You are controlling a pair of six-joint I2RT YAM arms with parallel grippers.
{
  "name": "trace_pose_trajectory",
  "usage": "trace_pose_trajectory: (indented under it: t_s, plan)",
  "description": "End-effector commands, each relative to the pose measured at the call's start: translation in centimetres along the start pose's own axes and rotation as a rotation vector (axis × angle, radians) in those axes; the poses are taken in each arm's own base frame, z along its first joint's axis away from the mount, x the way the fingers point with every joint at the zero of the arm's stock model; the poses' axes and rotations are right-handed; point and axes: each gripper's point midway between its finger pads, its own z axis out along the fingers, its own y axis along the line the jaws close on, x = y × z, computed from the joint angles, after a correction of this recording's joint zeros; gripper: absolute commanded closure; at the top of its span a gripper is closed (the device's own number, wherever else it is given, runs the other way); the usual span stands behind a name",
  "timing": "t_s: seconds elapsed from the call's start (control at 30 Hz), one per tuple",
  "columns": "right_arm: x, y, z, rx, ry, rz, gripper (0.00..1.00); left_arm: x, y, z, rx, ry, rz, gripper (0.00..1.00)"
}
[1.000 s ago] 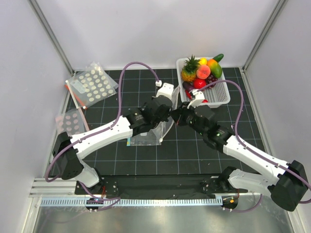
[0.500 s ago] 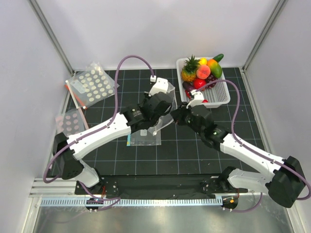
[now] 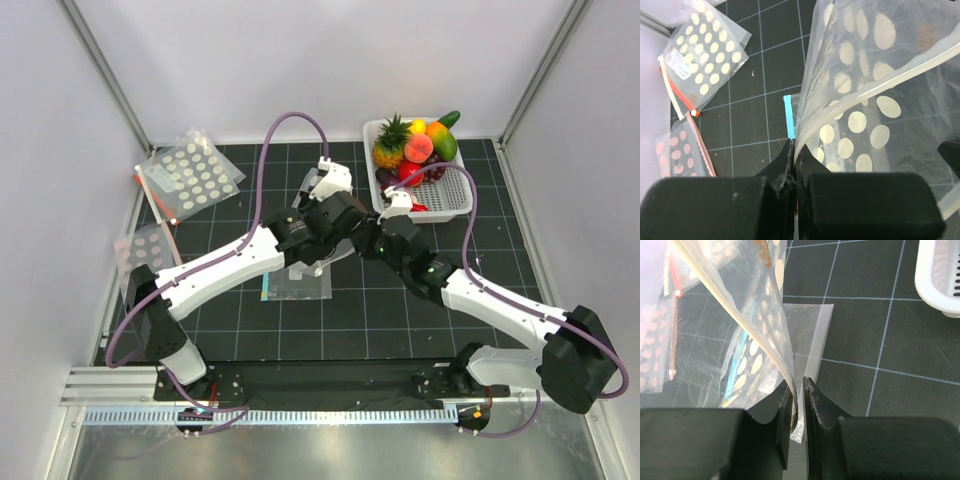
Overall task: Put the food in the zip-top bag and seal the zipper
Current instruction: Open the zipper of the food storage bag.
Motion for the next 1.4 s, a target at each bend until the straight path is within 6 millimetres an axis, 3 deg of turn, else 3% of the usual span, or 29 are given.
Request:
trace_pose_trajectory:
  t_s: [0.0,0.47,0.73,0.77,0.9,0.93,1.2,1.37]
  plan:
    - [-2.8,1.2,0.1,-0.012,-0.082,0.005,0.78,-0.7,-0.4,-0.4,0.029,-0.02,-0.021,0.99]
    - [-1.5,0.3,2.0,-0.007,-0.038,0.033,0.78,0.9,-1.5,2.0,0.218,0.077,-0.158,1.0]
    - [-0.6,-2.3,4.2,0.005,0.027,0.119,0.79,1.9,-2.4,3.3,0.242,0.125,-0.185,1.0]
    - [-0.6,-2.1,4.2,-0.004,0.029,0.115,0.77,2.0,-2.4,3.5,0.238,0.13,-0.186,1.0]
    - [-0.7,-2.1,4.1,-0.011,0.025,0.1,0.5,2.5,-2.9,4.5,0.229,0.149,-0.176,1.0]
    - [-1.0,-2.0,4.0,-0.015,0.016,0.098,0.48,2.9,-3.2,4.9,0.227,0.159,-0.171,1.0]
    - [-2.0,-1.9,3.6,-0.022,-0.016,0.061,0.37,3.0,-5.2,7.8,0.235,0.205,-0.18,1.0]
    - [-3.6,-1.4,2.7,-0.048,-0.073,0.031,0.34,3.4,-5.0,8.7,0.24,0.229,-0.19,1.0]
